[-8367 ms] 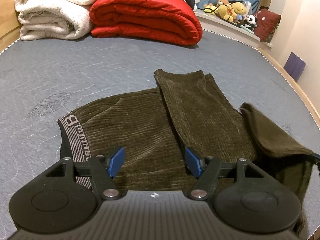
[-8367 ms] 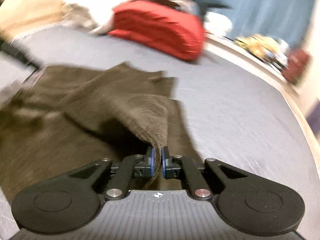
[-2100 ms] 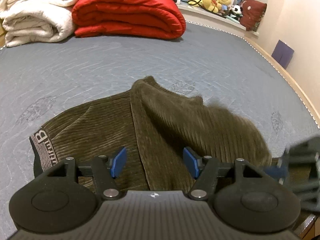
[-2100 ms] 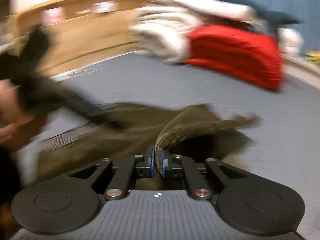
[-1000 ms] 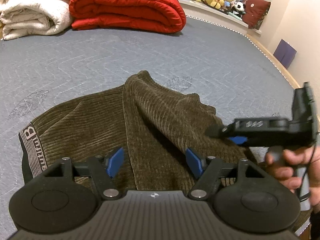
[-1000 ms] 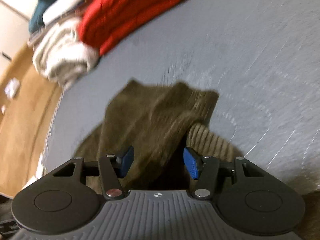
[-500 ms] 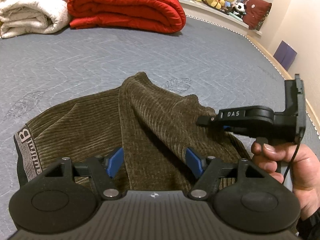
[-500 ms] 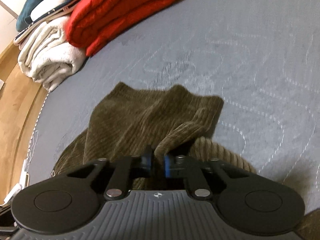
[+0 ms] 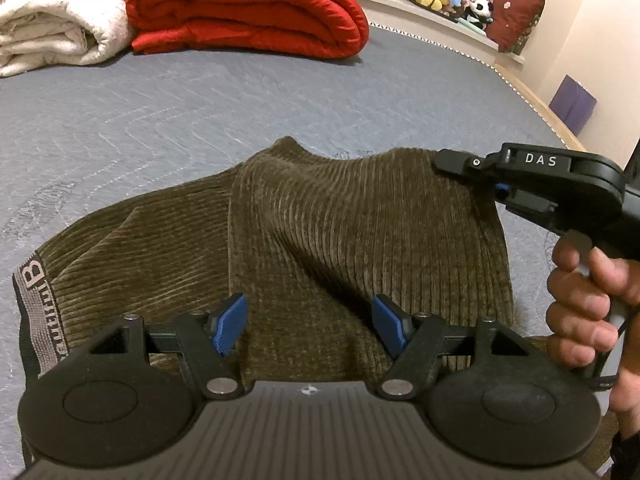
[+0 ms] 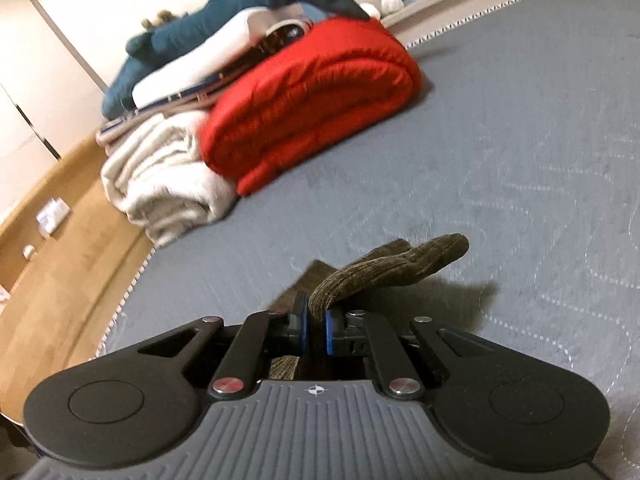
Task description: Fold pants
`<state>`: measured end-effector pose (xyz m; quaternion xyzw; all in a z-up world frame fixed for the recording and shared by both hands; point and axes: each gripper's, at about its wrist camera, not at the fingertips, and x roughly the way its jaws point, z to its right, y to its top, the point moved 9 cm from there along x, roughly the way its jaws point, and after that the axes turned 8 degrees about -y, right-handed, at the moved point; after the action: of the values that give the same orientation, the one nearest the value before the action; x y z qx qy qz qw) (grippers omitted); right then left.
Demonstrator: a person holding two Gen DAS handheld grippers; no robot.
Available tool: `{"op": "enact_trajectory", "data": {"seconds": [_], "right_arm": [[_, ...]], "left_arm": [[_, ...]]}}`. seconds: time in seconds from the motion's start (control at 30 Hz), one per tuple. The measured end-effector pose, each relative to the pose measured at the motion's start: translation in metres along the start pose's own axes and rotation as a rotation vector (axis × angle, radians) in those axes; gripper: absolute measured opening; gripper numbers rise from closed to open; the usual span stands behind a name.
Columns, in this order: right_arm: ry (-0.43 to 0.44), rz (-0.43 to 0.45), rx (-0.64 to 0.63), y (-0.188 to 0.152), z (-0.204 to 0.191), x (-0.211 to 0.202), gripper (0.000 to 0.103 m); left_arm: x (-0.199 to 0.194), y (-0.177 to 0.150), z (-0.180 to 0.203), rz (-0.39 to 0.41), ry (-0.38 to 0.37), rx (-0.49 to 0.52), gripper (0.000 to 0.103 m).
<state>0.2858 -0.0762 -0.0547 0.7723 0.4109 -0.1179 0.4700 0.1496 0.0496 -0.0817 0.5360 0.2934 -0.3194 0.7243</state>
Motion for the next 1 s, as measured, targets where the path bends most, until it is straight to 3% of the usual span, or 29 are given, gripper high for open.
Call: {"op": "enact_trajectory", "data": {"seconds": [0.3, 0.4, 0.47, 0.57, 0.67, 0.73, 0.8, 0.93, 1.0], "right_arm": [[-0.034, 0.032, -0.037, 0.003, 0.015, -0.02, 0.008], [-0.064, 0.116, 0.016, 0.018, 0.033, -0.043, 0.008], [-0.104, 0.23, 0.086, 0.039, 0.056, -0.069, 0.007], [-0.318, 0.474, 0.221, 0.064, 0.119, -0.12, 0.007], [-0.583, 0.581, 0.396, 0.061, 0.202, -0.16, 0.007], [-0.706, 0.557, 0.473, 0.049, 0.247, -0.17, 0.007], [-0.759, 0.505, 0.54, 0.037, 0.28, -0.172, 0.01], [-0.688, 0.355, 0.594, 0.024, 0.312, -0.155, 0.014], [-0.635, 0.331, 0.616, 0.023, 0.32, -0.153, 0.031]], "left_arm": [[0.006, -0.001, 0.009, -0.016, -0.017, 0.01, 0.074], [0.01, -0.002, 0.014, -0.031, -0.032, 0.033, 0.074], [0.014, -0.004, 0.017, -0.033, -0.027, 0.053, 0.074], [0.02, -0.004, 0.023, -0.016, -0.04, 0.067, 0.074], [0.027, -0.004, 0.031, 0.002, -0.054, 0.103, 0.074], [0.033, -0.004, 0.035, 0.012, -0.05, 0.134, 0.074], [0.04, -0.006, 0.04, 0.01, -0.057, 0.157, 0.074], [0.058, -0.013, 0.052, -0.004, -0.084, 0.22, 0.077], [0.069, -0.017, 0.056, -0.011, -0.078, 0.261, 0.078]]}}
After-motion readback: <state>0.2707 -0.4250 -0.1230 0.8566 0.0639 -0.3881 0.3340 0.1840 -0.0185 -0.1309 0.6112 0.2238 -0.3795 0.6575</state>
